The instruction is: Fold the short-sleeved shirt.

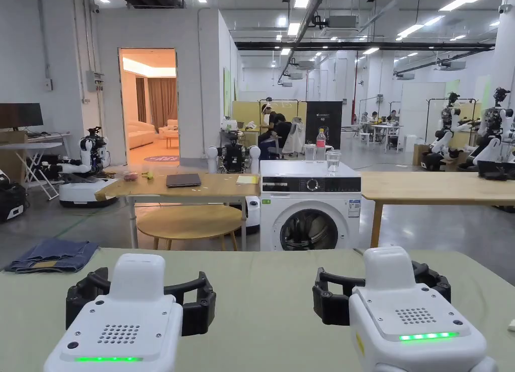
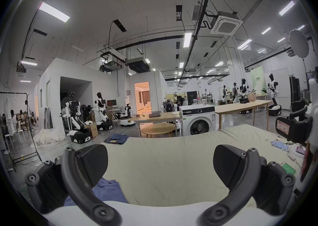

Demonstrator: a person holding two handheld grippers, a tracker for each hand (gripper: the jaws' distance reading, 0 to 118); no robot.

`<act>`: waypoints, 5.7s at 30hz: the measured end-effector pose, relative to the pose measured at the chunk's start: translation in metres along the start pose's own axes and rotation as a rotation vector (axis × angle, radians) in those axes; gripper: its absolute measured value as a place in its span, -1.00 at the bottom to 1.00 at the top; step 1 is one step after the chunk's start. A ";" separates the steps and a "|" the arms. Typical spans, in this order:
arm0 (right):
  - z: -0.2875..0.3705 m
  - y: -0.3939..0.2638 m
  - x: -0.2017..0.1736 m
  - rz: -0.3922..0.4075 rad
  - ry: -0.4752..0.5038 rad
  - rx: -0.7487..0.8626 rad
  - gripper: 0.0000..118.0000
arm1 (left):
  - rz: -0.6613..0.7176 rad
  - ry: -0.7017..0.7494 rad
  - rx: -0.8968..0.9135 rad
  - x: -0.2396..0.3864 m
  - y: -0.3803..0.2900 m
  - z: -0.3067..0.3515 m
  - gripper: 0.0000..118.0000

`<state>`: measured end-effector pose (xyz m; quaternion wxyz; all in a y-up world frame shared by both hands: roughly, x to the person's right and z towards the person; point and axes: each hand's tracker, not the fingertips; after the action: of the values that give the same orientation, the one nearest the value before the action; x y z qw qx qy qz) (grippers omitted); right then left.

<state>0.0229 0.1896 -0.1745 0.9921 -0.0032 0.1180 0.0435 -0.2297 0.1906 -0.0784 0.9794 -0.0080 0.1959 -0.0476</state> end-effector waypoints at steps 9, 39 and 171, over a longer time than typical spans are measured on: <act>-0.002 0.000 0.006 -0.023 -0.005 0.009 1.00 | 0.004 -0.022 -0.014 -0.003 -0.004 -0.003 1.00; -0.001 0.007 -0.179 -0.010 0.463 -0.007 -1.00 | 0.023 0.384 -0.118 -0.174 -0.016 0.066 -1.00; -0.309 -0.258 0.078 -0.227 0.143 -1.000 -0.92 | -0.091 -0.231 -0.857 -0.063 -0.226 -0.183 -1.00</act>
<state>0.0481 -0.0662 -0.4944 0.8573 -0.4925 0.1491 -0.0135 -0.3783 -0.0273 -0.2149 0.9000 -0.4272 0.0867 -0.0038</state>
